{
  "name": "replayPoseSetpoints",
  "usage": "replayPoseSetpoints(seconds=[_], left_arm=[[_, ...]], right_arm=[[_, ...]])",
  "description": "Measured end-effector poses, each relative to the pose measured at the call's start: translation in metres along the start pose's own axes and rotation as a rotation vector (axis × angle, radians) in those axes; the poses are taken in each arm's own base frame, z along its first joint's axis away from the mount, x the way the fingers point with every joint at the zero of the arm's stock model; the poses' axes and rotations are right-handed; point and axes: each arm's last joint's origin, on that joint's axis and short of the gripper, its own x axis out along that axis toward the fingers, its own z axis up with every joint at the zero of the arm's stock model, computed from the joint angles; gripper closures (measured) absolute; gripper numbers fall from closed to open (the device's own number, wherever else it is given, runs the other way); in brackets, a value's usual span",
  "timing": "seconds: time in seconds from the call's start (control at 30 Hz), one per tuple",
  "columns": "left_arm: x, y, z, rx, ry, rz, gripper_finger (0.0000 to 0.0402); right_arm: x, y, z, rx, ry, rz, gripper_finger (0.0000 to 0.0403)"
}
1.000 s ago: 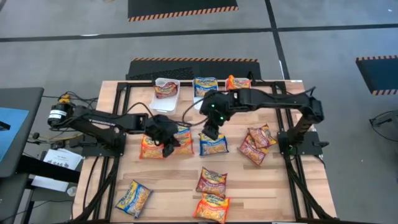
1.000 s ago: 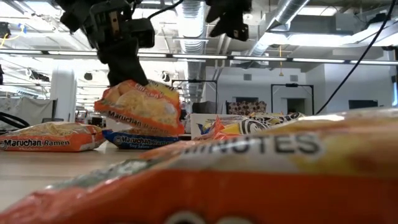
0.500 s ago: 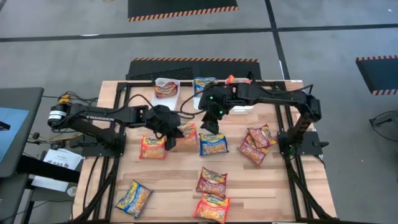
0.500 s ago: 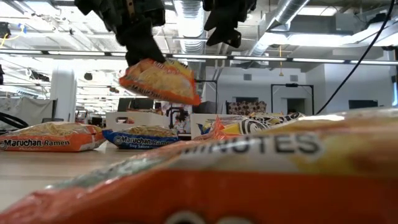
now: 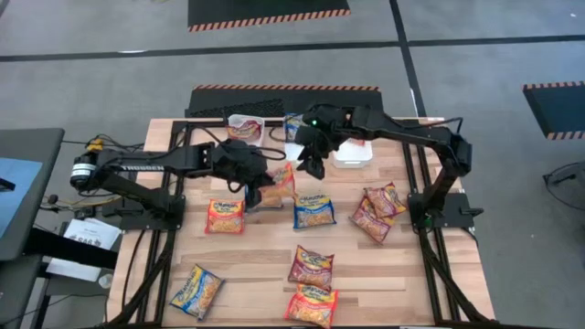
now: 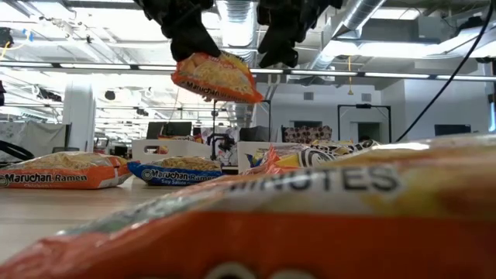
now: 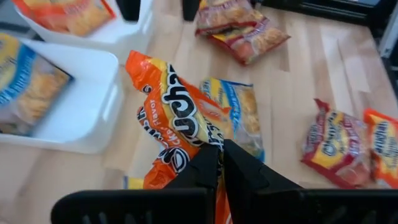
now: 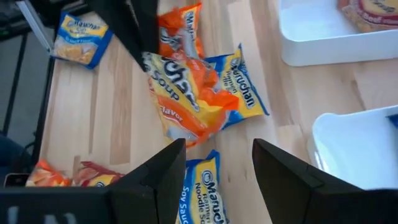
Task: Sort Maruchan noodles
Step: Put the top right orange noodle pack into the top right white bin
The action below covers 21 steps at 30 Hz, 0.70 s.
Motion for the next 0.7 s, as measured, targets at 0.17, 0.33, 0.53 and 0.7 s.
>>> replayPoseSetpoints(seconds=[0.17, 0.33, 0.53, 0.7], left_arm=[[-0.003, 0.005, 0.007, 0.038, -0.025, 0.046, 0.0401], [-0.008, 0.011, 0.017, 0.056, -0.063, 0.073, 0.0401], [-0.013, 0.015, 0.028, 0.071, -0.114, 0.088, 0.0401], [-0.014, 0.016, 0.030, 0.072, -0.122, 0.092, 0.0401]], right_arm=[[-0.006, -0.014, 0.003, 0.021, -0.041, 0.045, 0.0191], [-0.005, -0.020, 0.004, 0.035, -0.056, 0.051, 0.0191], [0.003, -0.023, 0.007, 0.031, -0.068, 0.093, 0.0191], [0.004, -0.025, 0.009, 0.031, -0.091, 0.104, 0.0191]])
